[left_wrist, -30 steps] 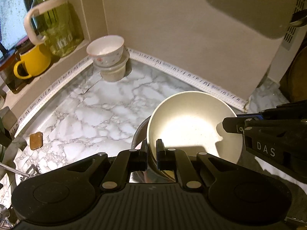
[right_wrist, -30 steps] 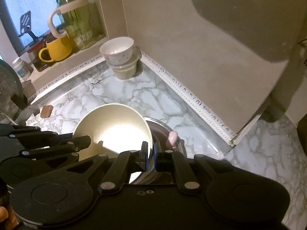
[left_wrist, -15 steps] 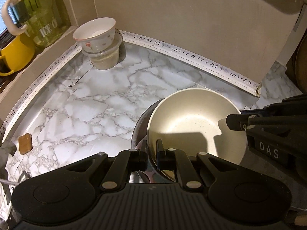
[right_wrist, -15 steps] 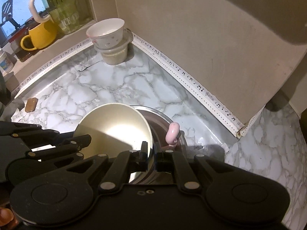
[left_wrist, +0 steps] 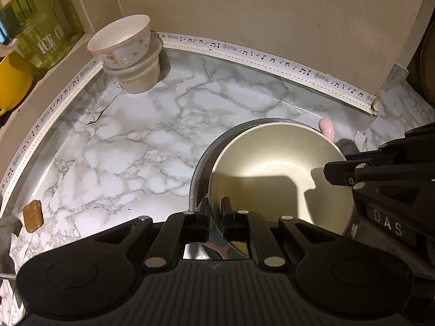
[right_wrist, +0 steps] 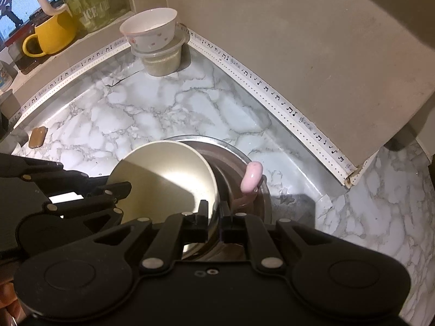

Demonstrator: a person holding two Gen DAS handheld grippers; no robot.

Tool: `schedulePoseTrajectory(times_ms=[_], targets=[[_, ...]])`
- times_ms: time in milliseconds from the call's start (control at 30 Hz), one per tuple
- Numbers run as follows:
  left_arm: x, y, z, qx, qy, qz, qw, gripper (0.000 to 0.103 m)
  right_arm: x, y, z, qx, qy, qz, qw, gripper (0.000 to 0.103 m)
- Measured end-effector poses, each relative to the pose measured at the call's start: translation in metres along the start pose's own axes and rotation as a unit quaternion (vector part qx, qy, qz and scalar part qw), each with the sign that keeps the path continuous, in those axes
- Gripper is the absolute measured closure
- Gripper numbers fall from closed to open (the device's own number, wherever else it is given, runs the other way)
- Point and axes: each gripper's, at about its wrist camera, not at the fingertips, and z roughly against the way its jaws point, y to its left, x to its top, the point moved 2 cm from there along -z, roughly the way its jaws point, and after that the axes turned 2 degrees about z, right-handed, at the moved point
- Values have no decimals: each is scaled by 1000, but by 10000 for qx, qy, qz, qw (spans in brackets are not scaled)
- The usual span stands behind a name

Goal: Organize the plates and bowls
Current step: 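Lower the cream bowl into the pink-handled pot and open both grippers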

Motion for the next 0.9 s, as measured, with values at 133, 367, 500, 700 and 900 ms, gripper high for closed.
schedulePoseTrajectory(times_ms=[133,367,500,700,900], targets=[[1,-1,-4,7,34,-47,10000,96,0,0,-3,-6,45,-9,10000,95],[1,-2,-8,46,65,-145,9999,95,-2,-1,-7,12,65,-84,9999,94],[0,-2,-11,56,114,-156,9998,95,-2,-1,-6,77,73,-129,9999,88],[-1,-3,-12,66,129,-164,9998,95,-3,2,-2,128,31,-115,9998,85],[2,1,-4,-137,84,44,9999,81,-5,-1,11,276,-75,-117,9995,83]])
